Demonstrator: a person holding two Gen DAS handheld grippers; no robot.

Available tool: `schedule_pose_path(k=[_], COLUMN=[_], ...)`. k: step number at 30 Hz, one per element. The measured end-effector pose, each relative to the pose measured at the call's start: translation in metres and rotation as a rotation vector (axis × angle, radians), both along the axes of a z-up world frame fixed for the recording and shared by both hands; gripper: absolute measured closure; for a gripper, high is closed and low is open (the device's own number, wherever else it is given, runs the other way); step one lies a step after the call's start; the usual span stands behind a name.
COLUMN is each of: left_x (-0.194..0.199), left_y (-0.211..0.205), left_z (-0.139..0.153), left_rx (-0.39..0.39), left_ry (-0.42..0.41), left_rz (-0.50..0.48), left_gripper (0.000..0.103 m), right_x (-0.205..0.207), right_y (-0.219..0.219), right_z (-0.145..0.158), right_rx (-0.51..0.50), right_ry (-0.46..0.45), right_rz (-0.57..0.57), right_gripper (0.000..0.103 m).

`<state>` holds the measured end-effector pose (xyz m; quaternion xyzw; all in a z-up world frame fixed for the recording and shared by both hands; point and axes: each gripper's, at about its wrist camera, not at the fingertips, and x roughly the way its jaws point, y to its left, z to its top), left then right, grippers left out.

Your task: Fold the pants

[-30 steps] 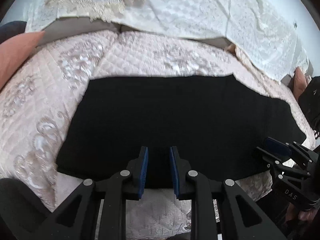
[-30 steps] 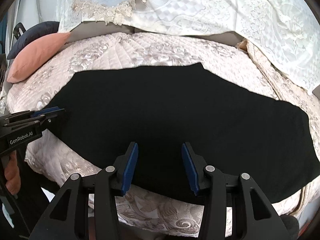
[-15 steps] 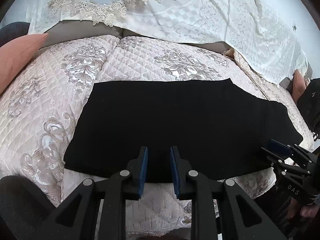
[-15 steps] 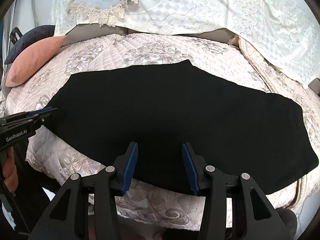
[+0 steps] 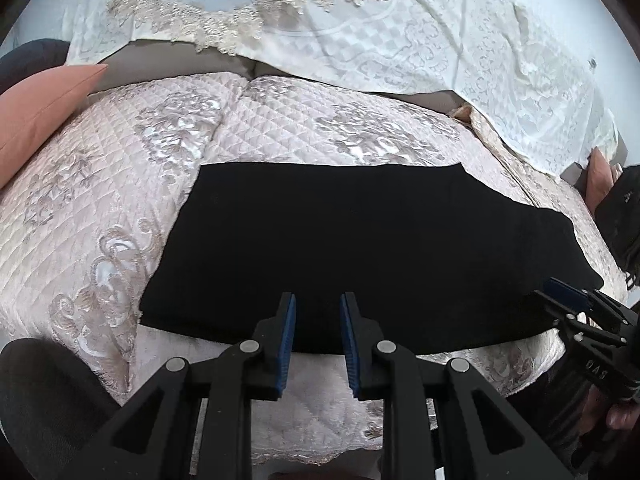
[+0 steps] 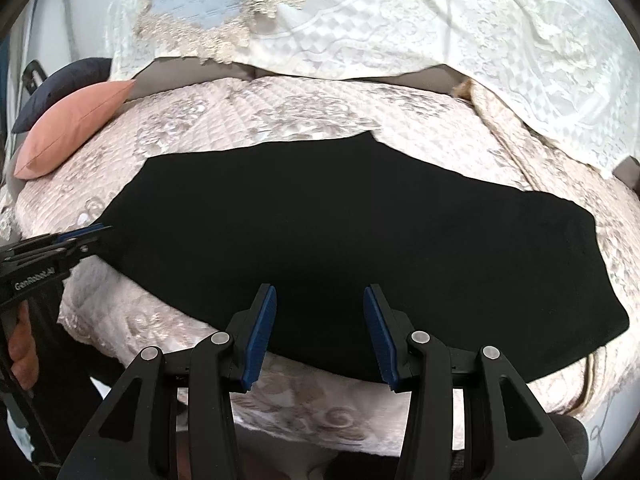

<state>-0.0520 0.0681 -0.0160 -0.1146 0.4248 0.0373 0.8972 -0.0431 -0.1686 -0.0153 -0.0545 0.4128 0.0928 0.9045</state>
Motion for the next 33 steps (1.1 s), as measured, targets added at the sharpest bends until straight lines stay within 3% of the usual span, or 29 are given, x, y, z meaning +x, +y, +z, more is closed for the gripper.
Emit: schedule_pose_path(k=[9,15,26,33], left_x=[-0.006,-0.017,-0.030,-0.034], left_y=[0.019,0.032,0.058,0.075], left_z=[0.000,-0.005,-0.022,-0.036], left_rx=[-0.001,-0.076,-0.150,-0.240], left_ry=[-0.002,-0.012,0.013,0.026], left_rz=[0.061,0.095,0.201,0.269], left_gripper=[0.078,0.063,0.062,0.058], right_x=[-0.002,-0.001,0.002,0.003], right_y=[-0.025,-0.007,0.018,0.030], right_z=[0.007,0.004,0.008,0.008], right_rx=[-0.009,-0.006,0.002,0.001], right_ry=[-0.020,-0.010,-0.023,-0.022], right_rz=[-0.074,-0.020,0.040,0.074], right_gripper=[0.057,0.056,0.056,0.056])
